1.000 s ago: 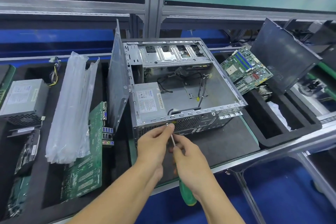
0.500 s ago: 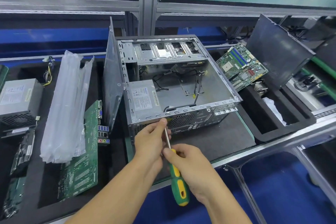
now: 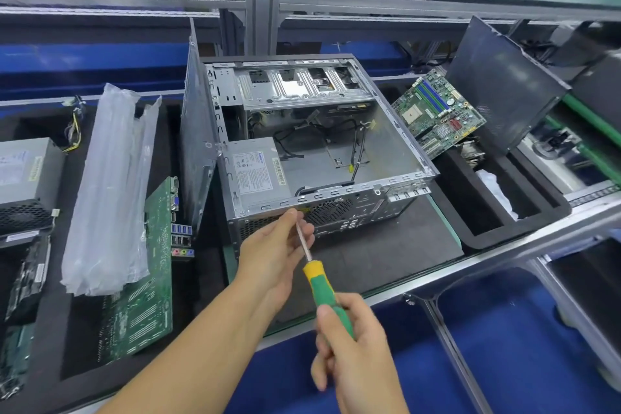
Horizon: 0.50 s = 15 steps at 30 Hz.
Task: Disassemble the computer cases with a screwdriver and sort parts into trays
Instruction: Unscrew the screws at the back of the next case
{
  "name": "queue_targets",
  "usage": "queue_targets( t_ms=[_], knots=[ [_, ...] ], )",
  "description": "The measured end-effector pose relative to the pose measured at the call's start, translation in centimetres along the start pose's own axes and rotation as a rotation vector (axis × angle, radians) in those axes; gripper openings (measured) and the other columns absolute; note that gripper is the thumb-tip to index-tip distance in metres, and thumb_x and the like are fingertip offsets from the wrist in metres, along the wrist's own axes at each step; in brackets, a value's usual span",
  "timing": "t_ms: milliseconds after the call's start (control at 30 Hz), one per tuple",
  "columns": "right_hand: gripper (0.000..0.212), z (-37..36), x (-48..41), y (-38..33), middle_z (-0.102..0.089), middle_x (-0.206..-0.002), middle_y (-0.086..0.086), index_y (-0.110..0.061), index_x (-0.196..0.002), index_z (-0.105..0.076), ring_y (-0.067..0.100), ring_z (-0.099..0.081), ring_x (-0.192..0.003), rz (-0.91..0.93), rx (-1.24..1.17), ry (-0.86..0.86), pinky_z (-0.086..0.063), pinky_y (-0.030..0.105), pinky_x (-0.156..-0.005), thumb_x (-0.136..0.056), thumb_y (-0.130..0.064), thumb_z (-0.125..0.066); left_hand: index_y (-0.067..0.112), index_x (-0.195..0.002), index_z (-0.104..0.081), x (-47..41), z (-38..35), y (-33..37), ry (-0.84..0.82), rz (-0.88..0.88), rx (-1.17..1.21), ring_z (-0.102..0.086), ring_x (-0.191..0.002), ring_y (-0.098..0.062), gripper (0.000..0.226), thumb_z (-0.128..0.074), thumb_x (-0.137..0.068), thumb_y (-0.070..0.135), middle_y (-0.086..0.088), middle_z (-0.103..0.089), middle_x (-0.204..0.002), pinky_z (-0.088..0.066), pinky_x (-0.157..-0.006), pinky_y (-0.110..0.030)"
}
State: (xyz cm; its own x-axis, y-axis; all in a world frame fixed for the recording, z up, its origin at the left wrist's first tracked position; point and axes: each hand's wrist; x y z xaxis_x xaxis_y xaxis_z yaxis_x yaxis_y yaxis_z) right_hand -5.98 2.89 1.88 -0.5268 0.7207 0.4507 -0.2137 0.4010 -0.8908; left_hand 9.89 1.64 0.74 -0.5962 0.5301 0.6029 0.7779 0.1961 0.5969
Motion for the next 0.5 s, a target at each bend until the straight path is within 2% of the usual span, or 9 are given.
queue_targets(
  t_ms=[67, 100, 200, 267, 333, 367, 400, 433, 500],
  knots=[
    [0.023, 0.1, 0.3, -0.2, -0.054, -0.068, -0.006, -0.035, -0.086, -0.061, 0.022, -0.051, -0.036, 0.097, 0.177, 0.097, -0.045, 0.034, -0.044, -0.095, -0.014, -0.065, -0.001, -0.095, -0.071, 0.3, 0.2, -0.1, -0.014, 0.014, -0.015, -0.073, -0.074, -0.018, 0.014, -0.070, -0.090, 0.012, -0.012, -0.073, -0.081, -0.061, -0.068, -0.030],
    [0.026, 0.1, 0.4, -0.3, -0.057, -0.073, -0.011, -0.038, -0.088, -0.059, 0.023, -0.055, -0.036, 0.136, 0.243, 0.123, -0.047, 0.030, -0.044, -0.093, -0.014, -0.067, 0.000, -0.096, -0.072, 0.5, 0.3, -0.2, -0.026, 0.019, -0.030, -0.074, -0.076, -0.019, 0.015, -0.073, -0.088, 0.012, -0.012, -0.074, -0.083, -0.061, -0.068, -0.029],
    [0.037, -0.1, 0.6, -0.4, -0.060, -0.094, -0.007, -0.043, -0.091, -0.053, 0.021, -0.059, -0.038, 0.252, 0.413, 0.175, -0.044, 0.016, -0.042, -0.088, -0.012, -0.072, 0.001, -0.097, -0.072, 1.1, 0.6, -0.4, -0.060, 0.041, -0.090, -0.073, -0.072, -0.017, 0.023, -0.078, -0.080, 0.015, -0.011, -0.074, -0.079, -0.060, -0.065, -0.028],
    [0.038, 0.1, 0.6, -0.4, -0.060, -0.093, -0.009, -0.045, -0.091, -0.052, 0.020, -0.059, -0.040, 0.255, 0.428, 0.180, -0.045, 0.017, -0.045, -0.086, -0.014, -0.075, 0.001, -0.096, -0.073, 1.2, 0.7, -0.1, -0.067, 0.046, -0.108, -0.072, -0.068, -0.017, 0.024, -0.078, -0.077, 0.014, -0.010, -0.073, -0.075, -0.059, -0.062, -0.027],
    [0.031, 0.1, 0.7, -0.4, -0.063, -0.087, -0.010, -0.042, -0.091, -0.058, 0.020, -0.059, -0.044, 0.182, 0.293, 0.140, -0.050, 0.028, -0.054, -0.085, -0.021, -0.079, 0.000, -0.092, -0.072, 1.0, 0.7, 0.2, -0.077, 0.057, -0.089, -0.073, -0.068, -0.018, 0.015, -0.075, -0.081, 0.009, -0.012, -0.073, -0.075, -0.059, -0.060, -0.028],
    [0.023, 0.0, 0.7, -0.4, -0.063, -0.081, -0.007, -0.034, -0.096, -0.062, 0.019, -0.058, -0.046, 0.123, 0.136, 0.114, -0.049, 0.035, -0.056, -0.084, -0.027, -0.081, -0.001, -0.092, -0.071, 1.0, 0.7, 0.3, -0.087, 0.061, -0.076, -0.073, -0.069, -0.019, 0.011, -0.072, -0.084, 0.007, -0.013, -0.073, -0.077, -0.059, -0.060, -0.028],
    [0.027, -0.1, 0.7, -0.5, -0.062, -0.077, 0.001, -0.021, -0.101, -0.064, 0.018, -0.055, -0.049, 0.043, -0.056, 0.093, -0.047, 0.038, -0.054, -0.082, -0.034, -0.077, -0.003, -0.093, -0.070, 1.0, 0.6, 0.3, -0.100, 0.062, -0.067, -0.074, -0.070, -0.020, 0.009, -0.068, -0.088, 0.004, -0.015, -0.074, -0.078, -0.060, -0.059, -0.029],
    [0.038, -0.1, 0.8, -0.6, -0.060, -0.074, 0.008, -0.008, -0.104, -0.064, 0.019, -0.053, -0.051, -0.042, -0.260, 0.053, -0.046, 0.037, -0.048, -0.081, -0.038, -0.070, -0.004, -0.094, -0.068, 1.1, 0.6, 0.3, -0.113, 0.062, -0.058, -0.075, -0.071, -0.021, 0.008, -0.064, -0.091, 0.002, -0.016, -0.074, -0.079, -0.060, -0.059, -0.029],
    [0.050, -0.1, 1.1, -0.6, -0.057, -0.072, 0.018, 0.003, -0.106, -0.063, 0.022, -0.050, -0.050, -0.168, -0.508, -0.040, -0.042, 0.031, -0.038, -0.084, -0.042, -0.060, -0.007, -0.097, -0.065, 1.2, 0.6, 0.2, -0.137, 0.056, -0.037, -0.075, -0.073, -0.022, 0.011, -0.055, -0.097, -0.001, -0.016, -0.075, -0.079, -0.060, -0.060, -0.029]
  ],
)
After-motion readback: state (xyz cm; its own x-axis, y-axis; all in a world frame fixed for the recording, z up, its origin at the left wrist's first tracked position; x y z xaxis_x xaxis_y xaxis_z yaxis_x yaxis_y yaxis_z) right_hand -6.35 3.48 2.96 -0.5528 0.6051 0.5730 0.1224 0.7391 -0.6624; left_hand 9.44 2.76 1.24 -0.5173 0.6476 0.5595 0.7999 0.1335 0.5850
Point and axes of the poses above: each hand's wrist, its own x-axis away from the middle knuckle, its own z-axis out of the back of the hand, y = z × x
